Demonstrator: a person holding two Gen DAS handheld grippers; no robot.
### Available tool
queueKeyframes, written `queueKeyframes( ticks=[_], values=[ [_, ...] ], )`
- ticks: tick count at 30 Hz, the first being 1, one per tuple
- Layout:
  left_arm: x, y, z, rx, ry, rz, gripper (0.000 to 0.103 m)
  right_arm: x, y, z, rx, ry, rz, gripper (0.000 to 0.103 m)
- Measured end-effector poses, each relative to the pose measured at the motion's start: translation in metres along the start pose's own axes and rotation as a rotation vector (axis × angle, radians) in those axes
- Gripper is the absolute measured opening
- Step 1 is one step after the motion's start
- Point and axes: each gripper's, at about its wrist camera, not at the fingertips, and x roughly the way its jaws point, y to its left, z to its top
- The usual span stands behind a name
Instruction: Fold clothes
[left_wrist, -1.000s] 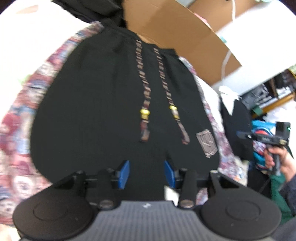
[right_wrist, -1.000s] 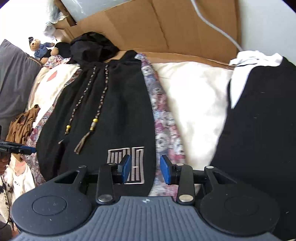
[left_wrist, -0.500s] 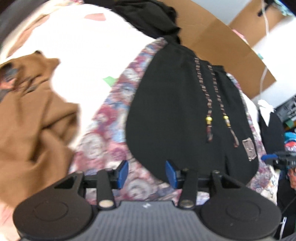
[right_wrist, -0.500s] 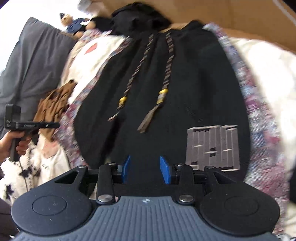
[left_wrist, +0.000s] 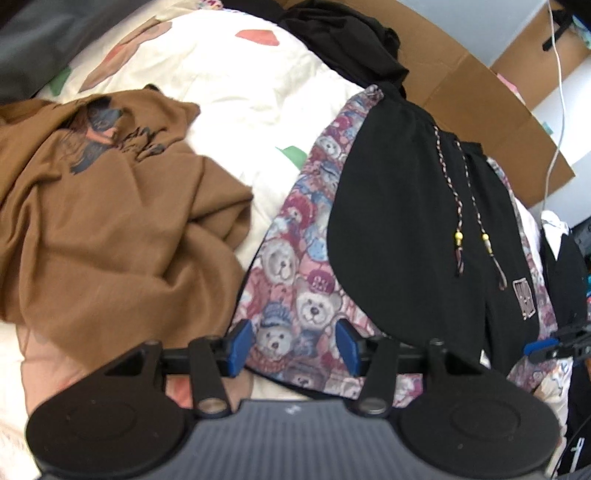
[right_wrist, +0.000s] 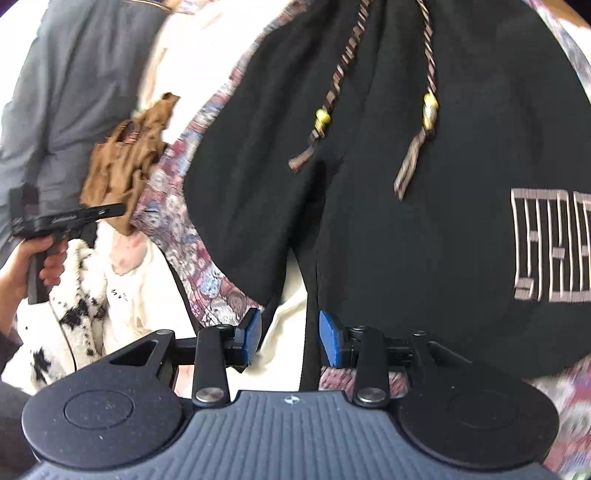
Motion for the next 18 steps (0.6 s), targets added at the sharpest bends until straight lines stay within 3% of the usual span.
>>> queueKeyframes(
  ticks=[4,14,18],
  values=[
    [-0.002,0.014,-0.006,-0.058,-0.015,-0.011,0.055,0.022,0.008,-0.004,0.157,0.085,0.034,0.039],
    [-0.001,0.035,-0.013,-0.178,-0.041,-0.059,0.055,0.054,0.027,-0.028,0.378,-0.004,0.04,0.04],
    [0.002,0.031,-0.013,-0.202,-0.054,-0.091,0.055,0.057,0.028,-0.029,0.416,-0.027,0.005,0.05]
  ],
)
